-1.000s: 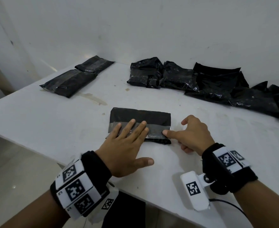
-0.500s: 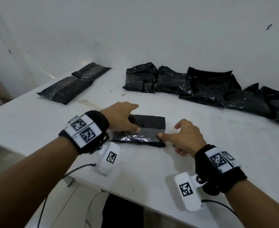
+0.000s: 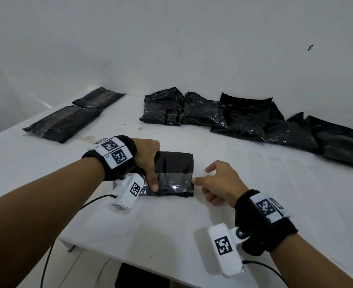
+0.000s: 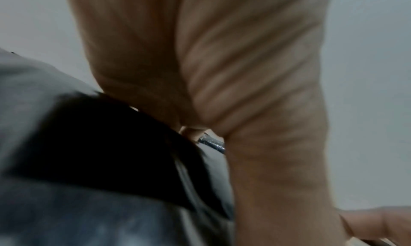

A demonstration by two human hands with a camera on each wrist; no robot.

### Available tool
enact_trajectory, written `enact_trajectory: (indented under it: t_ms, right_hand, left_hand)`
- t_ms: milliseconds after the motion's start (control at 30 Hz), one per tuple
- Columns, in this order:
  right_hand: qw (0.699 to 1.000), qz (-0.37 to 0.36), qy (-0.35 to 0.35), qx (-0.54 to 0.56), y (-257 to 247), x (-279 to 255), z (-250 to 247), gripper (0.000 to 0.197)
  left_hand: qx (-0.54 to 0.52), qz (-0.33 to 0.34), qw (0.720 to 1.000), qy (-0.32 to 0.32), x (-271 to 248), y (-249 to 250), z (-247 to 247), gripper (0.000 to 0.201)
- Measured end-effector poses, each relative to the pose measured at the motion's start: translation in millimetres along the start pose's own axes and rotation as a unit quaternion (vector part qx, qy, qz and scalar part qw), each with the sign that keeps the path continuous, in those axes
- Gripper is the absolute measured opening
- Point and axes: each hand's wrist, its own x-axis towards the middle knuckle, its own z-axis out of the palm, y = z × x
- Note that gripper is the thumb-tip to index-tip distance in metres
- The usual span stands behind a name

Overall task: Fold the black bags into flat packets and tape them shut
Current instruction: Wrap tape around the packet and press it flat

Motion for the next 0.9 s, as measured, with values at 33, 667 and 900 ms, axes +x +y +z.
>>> enact_trajectory:
  t_ms: [33,667,900]
  right_hand:
    - [1.0,0.002,-0.001,0.007,1,1,0,0.04]
    - [0.947,0.082,-0.152,0.269,-5,-2,-9,0.012]
    - [0.914,0.088,-0.2,0.342,-17,-12,-3,0.021]
  left_hand:
    - [0.0,0.002,1.0,0.008,-1,1,1,0.086]
    - [-0.217,0.156,0.958,0.107,-43,-21,0,0.072]
    - [-0.234,0.193,0.943,0.138,-56,-15,-5,0.075]
